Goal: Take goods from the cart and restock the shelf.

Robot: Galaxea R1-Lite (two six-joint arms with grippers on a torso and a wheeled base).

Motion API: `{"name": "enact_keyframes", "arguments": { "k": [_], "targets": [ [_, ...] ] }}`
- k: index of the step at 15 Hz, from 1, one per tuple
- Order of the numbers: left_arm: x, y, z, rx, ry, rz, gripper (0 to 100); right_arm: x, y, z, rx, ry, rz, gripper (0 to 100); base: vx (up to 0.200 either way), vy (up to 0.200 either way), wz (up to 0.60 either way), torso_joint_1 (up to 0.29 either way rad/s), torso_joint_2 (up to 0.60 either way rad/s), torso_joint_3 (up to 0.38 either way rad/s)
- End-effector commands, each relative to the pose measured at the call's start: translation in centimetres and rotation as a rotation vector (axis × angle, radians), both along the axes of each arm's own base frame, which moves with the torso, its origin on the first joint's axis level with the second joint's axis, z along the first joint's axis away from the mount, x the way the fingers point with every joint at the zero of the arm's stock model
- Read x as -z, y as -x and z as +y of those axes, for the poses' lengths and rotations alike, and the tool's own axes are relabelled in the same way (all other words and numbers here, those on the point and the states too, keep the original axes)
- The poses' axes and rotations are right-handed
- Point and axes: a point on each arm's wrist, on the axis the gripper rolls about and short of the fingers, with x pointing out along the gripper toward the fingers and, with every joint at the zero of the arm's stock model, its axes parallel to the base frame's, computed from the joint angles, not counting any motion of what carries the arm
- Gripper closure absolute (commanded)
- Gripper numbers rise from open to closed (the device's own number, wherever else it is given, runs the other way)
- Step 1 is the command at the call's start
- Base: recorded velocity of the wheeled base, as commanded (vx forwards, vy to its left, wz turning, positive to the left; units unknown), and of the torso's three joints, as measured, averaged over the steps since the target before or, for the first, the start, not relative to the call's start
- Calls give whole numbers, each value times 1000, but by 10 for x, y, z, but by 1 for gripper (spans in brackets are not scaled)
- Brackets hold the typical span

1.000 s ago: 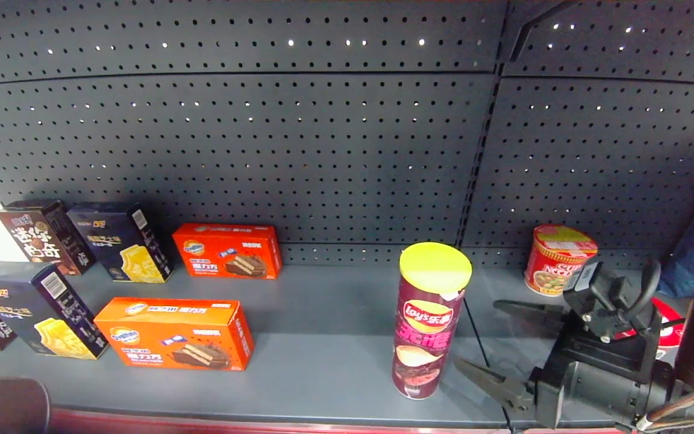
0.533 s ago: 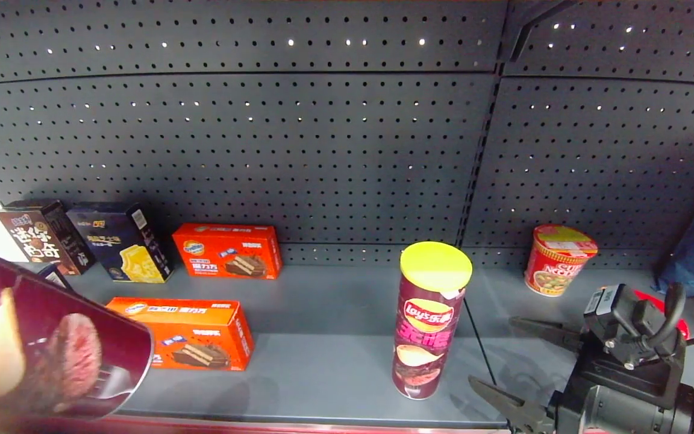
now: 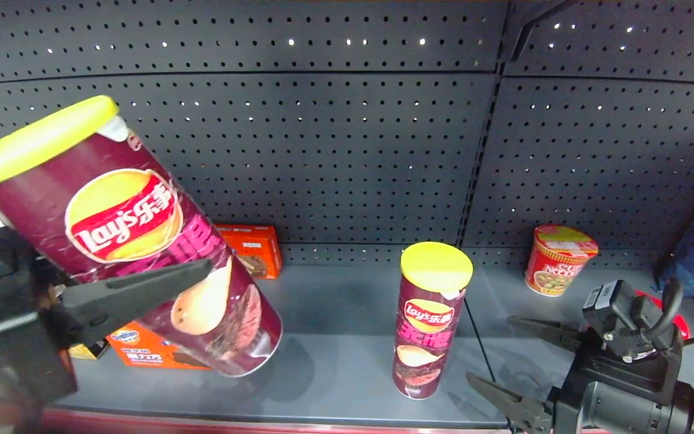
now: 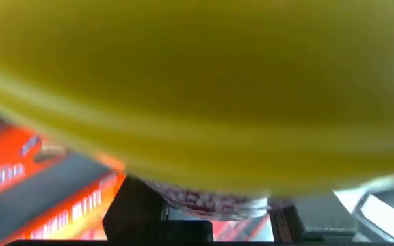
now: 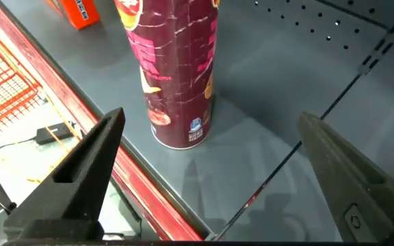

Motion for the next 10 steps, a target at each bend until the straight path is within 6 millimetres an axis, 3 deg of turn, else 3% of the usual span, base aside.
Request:
{"name": "enact_keyframes", "arguments": {
  "k": [1,9,10],
  "targets": [
    [15,-53,-30,-10,-24,38,100,0,-2,1,2,1,0,0,0,0,0,0,0,0],
    [28,-138,-74,38,-84,82,100,-4,-6,-2,31,-9,-16,0,0,0,0,0,0,0],
    [36,-158,-80,59,-143,48,100,-5,-7,-3,38,-12,-19,0,0,0,0,0,0,0]
  ]
}}
